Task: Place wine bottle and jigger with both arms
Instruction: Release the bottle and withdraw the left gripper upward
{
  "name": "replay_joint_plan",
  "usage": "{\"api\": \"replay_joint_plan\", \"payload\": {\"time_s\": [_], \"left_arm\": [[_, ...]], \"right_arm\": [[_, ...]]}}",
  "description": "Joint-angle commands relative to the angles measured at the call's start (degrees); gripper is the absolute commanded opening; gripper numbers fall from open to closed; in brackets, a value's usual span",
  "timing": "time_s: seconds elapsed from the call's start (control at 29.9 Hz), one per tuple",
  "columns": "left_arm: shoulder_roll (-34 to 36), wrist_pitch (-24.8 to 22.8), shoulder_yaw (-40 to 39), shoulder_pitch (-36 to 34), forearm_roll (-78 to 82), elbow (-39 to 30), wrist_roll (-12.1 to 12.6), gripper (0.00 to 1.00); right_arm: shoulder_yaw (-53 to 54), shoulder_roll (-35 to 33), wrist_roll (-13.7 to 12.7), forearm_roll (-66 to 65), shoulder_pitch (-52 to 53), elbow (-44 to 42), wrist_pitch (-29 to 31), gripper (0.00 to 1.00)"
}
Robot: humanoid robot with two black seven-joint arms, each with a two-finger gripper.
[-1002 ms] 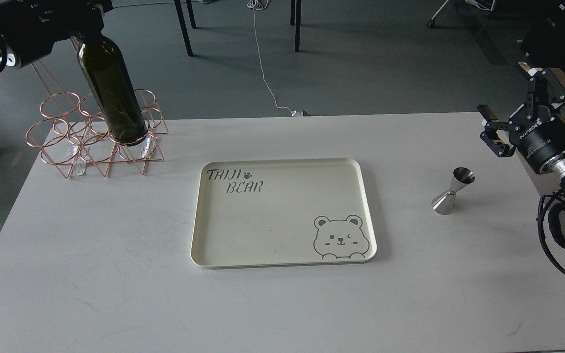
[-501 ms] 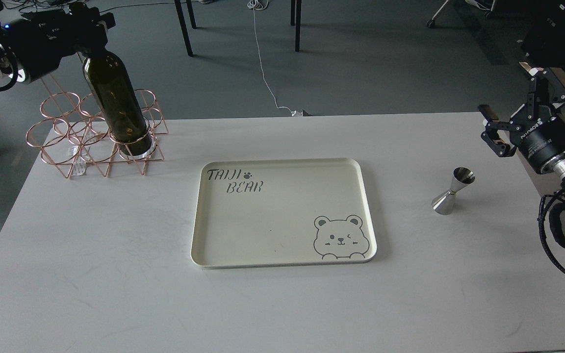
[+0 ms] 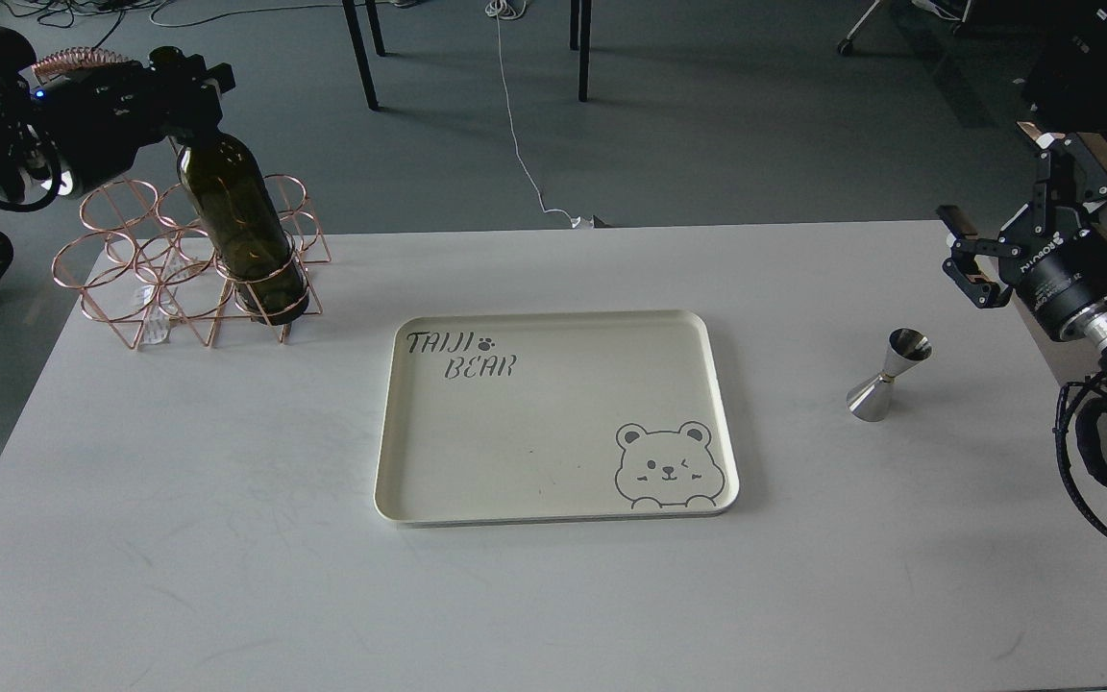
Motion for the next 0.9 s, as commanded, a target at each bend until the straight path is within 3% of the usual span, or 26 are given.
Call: {"api": "replay_joint_plan", "payload": {"time_s": [0.0, 0.27, 0.4, 0.7, 0.87], "left_arm": [[-0.04, 0.07, 0.00, 0.01, -0.01, 0.20, -0.01, 0.31], [-0.30, 0.07, 0.00, 0.01, -0.10, 0.20, -0.01, 0.46], [-0.30, 0.07, 0.00, 0.01, -0.36, 0.20, -0.01, 0.69], [1.54, 0.51, -0.53, -4.55, -3.87, -2.69, -0.01, 0.85], [3.04, -1.24, -0.53, -10.00, -17.64, -7.78, -0.01, 0.95]], "right_arm": [[0.01, 0.00, 0.00, 0.00, -0.07, 0.00, 0.00, 0.99], [-0.08, 0.00, 0.00, 0.00, -0.16, 0.00, 0.00, 0.99], [0.01, 0.00, 0.00, 0.00, -0.16, 0.00, 0.00, 0.99], [0.01, 0.00, 0.00, 0.00, -0.16, 0.00, 0.00, 0.99], [0.10, 0.09, 0.00, 0.00, -0.16, 0.00, 0.00, 0.99]]}}
